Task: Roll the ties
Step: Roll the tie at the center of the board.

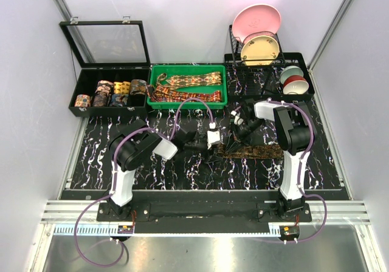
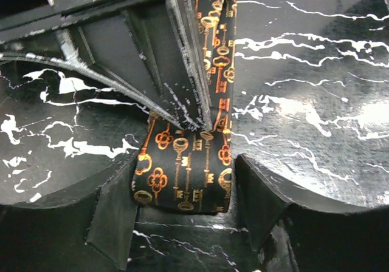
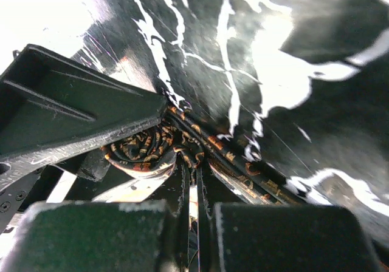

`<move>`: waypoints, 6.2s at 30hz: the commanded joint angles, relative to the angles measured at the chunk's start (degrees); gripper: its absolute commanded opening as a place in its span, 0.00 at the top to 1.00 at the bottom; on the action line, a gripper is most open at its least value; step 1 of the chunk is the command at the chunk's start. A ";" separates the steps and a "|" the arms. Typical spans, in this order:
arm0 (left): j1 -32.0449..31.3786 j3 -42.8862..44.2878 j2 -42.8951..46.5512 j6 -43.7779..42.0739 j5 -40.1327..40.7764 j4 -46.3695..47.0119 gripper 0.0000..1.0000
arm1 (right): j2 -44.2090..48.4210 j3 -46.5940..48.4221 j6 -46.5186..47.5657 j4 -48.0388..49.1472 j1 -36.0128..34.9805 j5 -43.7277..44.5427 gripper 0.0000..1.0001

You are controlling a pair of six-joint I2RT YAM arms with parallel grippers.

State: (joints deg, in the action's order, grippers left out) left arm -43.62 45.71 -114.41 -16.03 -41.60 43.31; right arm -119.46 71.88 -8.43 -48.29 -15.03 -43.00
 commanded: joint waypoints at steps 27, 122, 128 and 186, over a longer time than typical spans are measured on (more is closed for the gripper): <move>-2.79 1.92 -4.59 8.39 -0.76 14.27 0.65 | -5.35 -0.51 1.04 4.96 -2.64 14.18 1.00; -6.48 29.70 -9.61 -17.63 16.12 -74.44 0.92 | 8.37 -6.57 5.79 8.21 4.48 1.77 1.00; -4.99 27.59 -4.51 -16.58 11.64 -63.83 0.66 | 5.99 -6.84 4.65 7.78 4.65 4.41 1.00; -5.87 10.80 -3.19 -4.36 6.01 -4.64 0.34 | -3.76 3.88 5.96 -6.46 4.13 12.77 1.00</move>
State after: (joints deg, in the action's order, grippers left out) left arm -48.80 55.09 -119.72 -16.97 -36.53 41.34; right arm -120.62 75.37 -3.55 -56.71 -10.24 -36.01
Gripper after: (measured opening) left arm 0.696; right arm 0.021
